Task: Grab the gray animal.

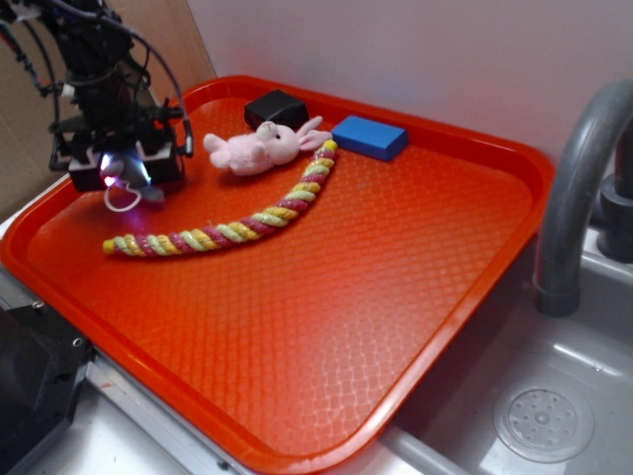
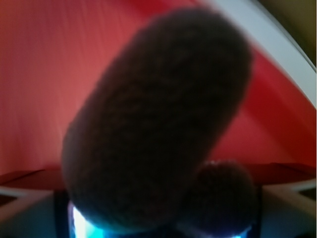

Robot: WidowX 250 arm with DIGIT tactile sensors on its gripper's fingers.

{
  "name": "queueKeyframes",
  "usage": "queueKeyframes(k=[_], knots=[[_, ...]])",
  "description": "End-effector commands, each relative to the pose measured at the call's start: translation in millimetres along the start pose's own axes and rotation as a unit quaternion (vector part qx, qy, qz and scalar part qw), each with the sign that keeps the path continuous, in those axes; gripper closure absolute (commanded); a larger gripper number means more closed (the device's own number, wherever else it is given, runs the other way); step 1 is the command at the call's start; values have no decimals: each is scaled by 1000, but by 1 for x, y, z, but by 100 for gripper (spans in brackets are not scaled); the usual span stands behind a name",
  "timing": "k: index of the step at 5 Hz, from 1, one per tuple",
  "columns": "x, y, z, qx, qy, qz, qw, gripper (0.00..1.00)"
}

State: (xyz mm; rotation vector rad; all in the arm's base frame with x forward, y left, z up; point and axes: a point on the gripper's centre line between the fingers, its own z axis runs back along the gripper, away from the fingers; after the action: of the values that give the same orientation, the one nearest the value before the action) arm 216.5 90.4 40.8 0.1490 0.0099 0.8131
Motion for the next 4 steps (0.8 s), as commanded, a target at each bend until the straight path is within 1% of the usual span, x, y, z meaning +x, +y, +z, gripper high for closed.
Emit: queueKeyframes(k=[1,2,3,4], knots=[[-22,-4,111,-74,-34,-118,990,100],[-48,-16,143,-101,-60,-172,978,100],[-79,-25,173,-136,-65,-235,960,100],[-92,-22,198,-168,-68,-246,952,100]])
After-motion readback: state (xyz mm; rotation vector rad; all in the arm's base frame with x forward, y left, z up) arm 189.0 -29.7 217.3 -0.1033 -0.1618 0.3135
